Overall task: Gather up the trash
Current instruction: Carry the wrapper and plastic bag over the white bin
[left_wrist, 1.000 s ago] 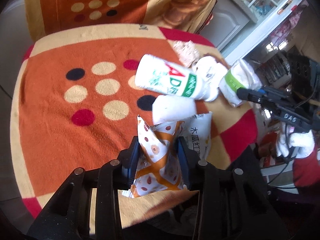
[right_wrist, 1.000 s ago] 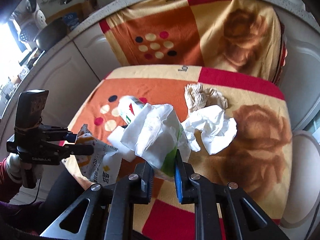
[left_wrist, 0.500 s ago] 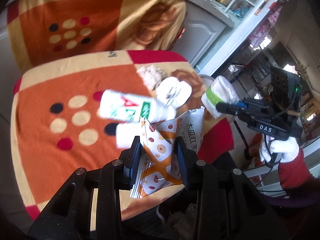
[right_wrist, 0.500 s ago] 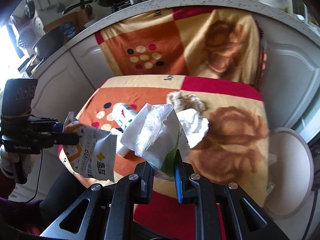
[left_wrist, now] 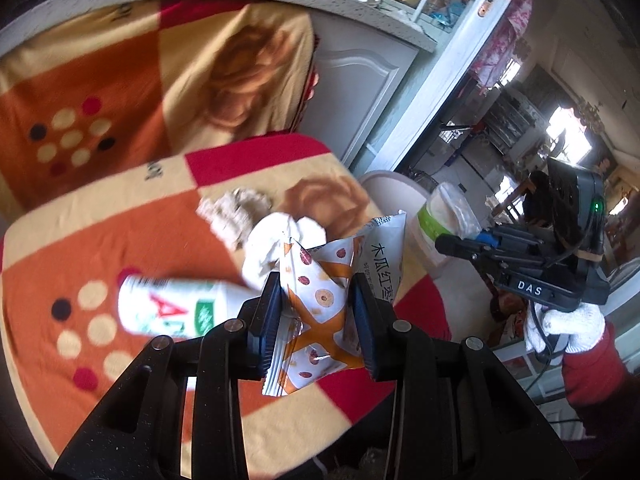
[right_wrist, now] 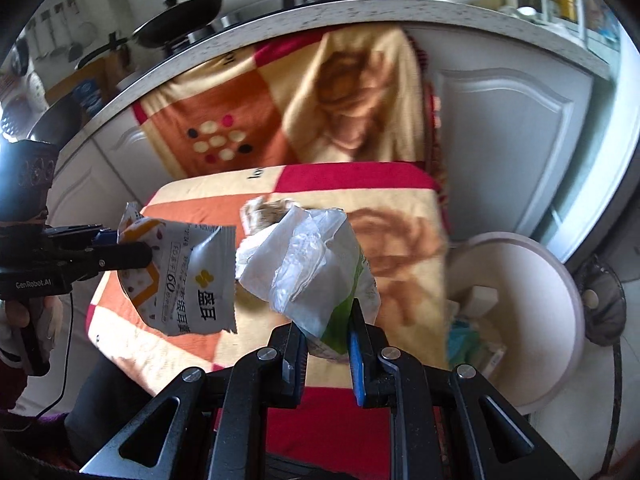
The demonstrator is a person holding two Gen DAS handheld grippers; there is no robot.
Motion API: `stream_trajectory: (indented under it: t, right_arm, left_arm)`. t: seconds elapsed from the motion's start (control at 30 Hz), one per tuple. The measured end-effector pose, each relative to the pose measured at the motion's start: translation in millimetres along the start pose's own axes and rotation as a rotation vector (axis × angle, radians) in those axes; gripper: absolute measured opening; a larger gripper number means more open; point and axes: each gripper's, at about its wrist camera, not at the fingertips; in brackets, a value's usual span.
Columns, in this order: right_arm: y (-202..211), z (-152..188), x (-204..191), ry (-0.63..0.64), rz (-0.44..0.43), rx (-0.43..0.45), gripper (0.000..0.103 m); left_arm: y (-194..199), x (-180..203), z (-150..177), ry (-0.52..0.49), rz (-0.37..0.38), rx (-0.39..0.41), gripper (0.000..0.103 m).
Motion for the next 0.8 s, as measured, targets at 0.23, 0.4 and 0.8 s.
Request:
stream_trajectory:
  t: [0.23,0.4,0.8]
  right_arm:
    - [9,3,26,-0.045,0.035,0.006,0.017]
    - [9,6,33,-0.058,0.038,0.004,0.017]
    - [6,10,42,-0.077,0.036,0.001,0.017]
  left_arm:
    - [-20,17,-16,-0.045,-0.019,0.002,0.032]
    - [-29,21,-19,-0.049,-0.026,-0.009,0.032]
    - [-39,27,-25,-0.055,-0.037,-0.019,0.032]
Point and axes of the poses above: each gripper's, at about its wrist camera, not at the fingertips, and y roughly against the way its jaws point, x to its right, z to its underside, and after that the axes turned 1 degree about -x, right-handed
